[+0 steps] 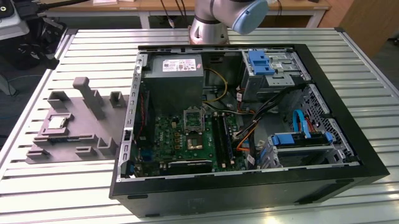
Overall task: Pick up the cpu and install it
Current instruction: 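Reach for the cpu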
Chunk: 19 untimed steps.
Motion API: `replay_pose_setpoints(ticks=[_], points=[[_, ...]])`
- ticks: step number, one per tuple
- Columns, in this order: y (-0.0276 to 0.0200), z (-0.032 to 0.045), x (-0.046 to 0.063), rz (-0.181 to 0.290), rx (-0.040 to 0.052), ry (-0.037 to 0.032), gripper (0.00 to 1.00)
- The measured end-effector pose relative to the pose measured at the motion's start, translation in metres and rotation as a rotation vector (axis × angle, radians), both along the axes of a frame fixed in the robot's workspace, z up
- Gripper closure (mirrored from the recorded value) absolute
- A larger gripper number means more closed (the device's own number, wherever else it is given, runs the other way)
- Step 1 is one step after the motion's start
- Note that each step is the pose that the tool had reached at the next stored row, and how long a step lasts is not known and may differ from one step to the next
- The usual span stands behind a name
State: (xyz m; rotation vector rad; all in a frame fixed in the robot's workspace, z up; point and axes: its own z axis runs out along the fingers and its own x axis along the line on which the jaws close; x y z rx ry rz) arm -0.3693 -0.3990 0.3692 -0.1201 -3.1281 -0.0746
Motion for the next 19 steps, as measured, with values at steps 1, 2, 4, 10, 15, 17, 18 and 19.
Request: replay_pose_setpoints(ticks=[1,2,4,10,15,17,18,19], points=[[0.0000,0.0000,-0.0006,0.000,0.0000,0.0000,0.89],[0.0000,-0.0001,-0.0009,0.000,0.0000,0.0000,0.89],[0.0000,-0.0001,-0.0016,0.000,0.0000,0.0000,0.89],[0.0000,-0.0003,-0.0037,0.000,0.0000,0.0000,0.89],[0.0000,-0.0004,-0.0054,0.000,0.0000,0.0000,0.89],[0.0000,-0.0004,-0.0061,0.000,0.0000,0.0000,0.89],[0.0000,-0.0004,-0.0064,0.000,0.0000,0.0001,0.89],[0.0000,-0.0005,-0.0067,0.000,0.0000,0.0000,0.89]])
